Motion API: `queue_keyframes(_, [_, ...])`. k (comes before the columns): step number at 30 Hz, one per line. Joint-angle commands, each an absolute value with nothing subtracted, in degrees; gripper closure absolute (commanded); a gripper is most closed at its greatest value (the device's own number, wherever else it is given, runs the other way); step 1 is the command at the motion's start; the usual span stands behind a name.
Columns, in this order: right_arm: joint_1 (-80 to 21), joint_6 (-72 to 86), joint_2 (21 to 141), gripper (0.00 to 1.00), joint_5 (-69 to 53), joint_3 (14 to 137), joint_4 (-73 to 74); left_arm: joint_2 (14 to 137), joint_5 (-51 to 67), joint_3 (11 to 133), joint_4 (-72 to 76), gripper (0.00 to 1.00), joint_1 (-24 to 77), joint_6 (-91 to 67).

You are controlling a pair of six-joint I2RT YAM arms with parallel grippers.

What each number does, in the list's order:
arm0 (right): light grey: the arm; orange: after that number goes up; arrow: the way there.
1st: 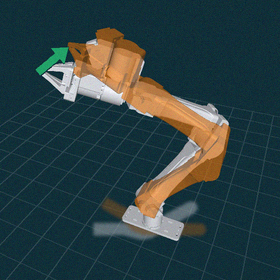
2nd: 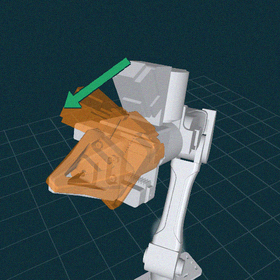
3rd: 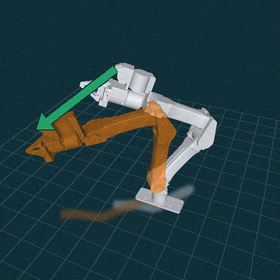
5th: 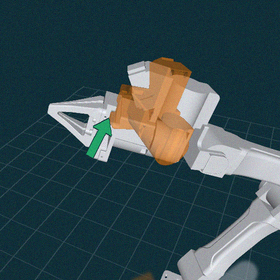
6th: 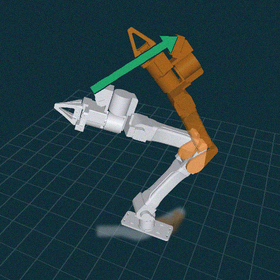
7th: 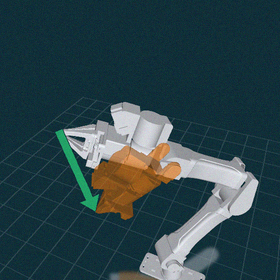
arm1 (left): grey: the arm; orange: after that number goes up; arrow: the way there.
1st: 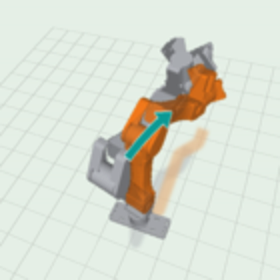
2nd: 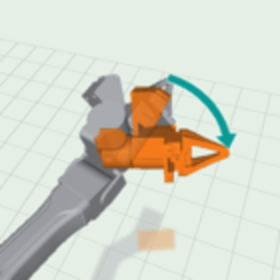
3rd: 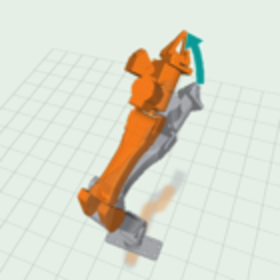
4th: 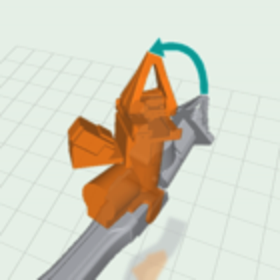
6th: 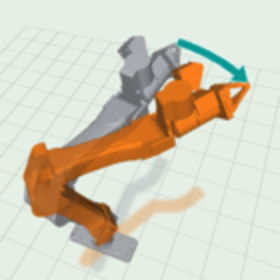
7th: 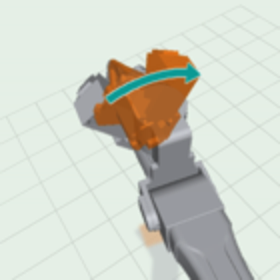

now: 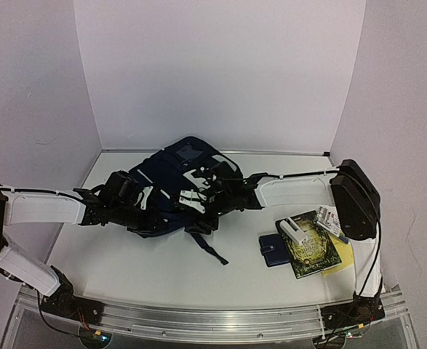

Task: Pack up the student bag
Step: Zip the student bag at the center of the board.

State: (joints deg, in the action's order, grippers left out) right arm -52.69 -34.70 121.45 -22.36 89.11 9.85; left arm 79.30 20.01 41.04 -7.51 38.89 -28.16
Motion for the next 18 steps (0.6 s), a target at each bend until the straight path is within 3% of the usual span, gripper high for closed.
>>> queue_keyframes(1, [-52.97, -35.18, 123.73, 0.38, -15.93, 92.59, 5.21, 78.89, 24.23, 44.14, -3.98, 1.0, 39.29, -28.12])
queue_keyframes(5, [-53.07, -33.84, 124.87, 0.46, -10.04, 92.95, 2.88, 78.52, 24.74, 43.23, -3.65, 1.0, 39.27, -28.3])
queue_keyframes(13, [-53.27, -35.17, 125.06, 0.45, -6.28, 91.78, 0.44, 77.37, 25.16, 42.06, -3.97, 1.0, 39.23, -28.29])
queue_keyframes(14, [-53.3, -35.45, 125.2, 0.51, -5.95, 91.83, 0.44, 77.21, 24.87, 41.99, -4.02, 1.0, 39.2, -28.32])
queue_keyframes(15, [-53.31, -35.79, 125.25, 0.63, -5.6, 91.84, 0.44, 77.1, 24.37, 41.99, -4.25, 1.0, 39.2, -28.37])
queue_keyframes(16, [-53.34, -35.91, 125.19, 0.8, -5.4, 91.92, 0.44, 77.01, 23.65, 41.94, -4.63, 0.99, 39.2, -28.4])
queue_keyframes(18, [-53.34, -35.33, 124.37, 1.0, -5.59, 92.17, 0.54, 76.65, 21.05, 41.71, -5.59, 0.95, 39.2, -28.65])
